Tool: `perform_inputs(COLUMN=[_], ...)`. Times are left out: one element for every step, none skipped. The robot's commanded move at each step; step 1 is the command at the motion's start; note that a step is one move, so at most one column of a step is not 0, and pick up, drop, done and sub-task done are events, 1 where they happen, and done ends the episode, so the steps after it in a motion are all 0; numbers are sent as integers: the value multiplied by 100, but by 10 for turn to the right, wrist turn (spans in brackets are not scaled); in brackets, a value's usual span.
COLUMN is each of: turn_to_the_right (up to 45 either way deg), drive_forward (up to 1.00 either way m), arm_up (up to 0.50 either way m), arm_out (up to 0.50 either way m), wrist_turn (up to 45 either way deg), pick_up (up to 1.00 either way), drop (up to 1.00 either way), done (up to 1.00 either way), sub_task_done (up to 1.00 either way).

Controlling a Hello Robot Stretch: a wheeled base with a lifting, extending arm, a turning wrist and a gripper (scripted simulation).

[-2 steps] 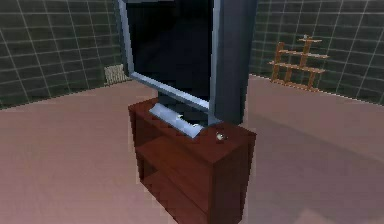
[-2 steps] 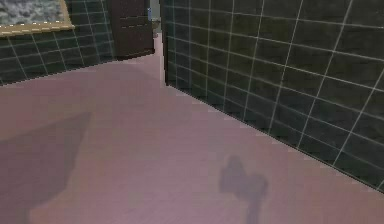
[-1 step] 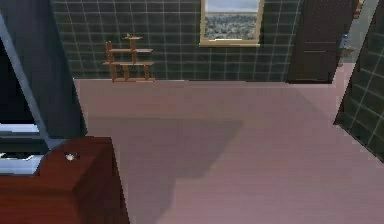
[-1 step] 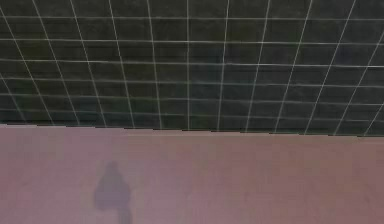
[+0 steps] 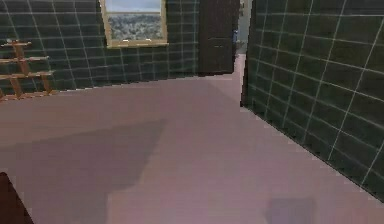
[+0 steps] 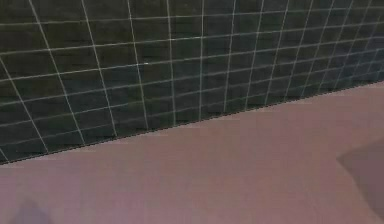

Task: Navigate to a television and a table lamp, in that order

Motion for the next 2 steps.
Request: perform_inputs(turn_to_the_right=[0, 30], drive_forward=[100, 0], arm_up=[0, 0], arm_out=[0, 0], wrist_turn=[0, 0], pick_up=[0, 0], drop=[0, 0], done=[0, 0], sub_task_done=[0, 0])
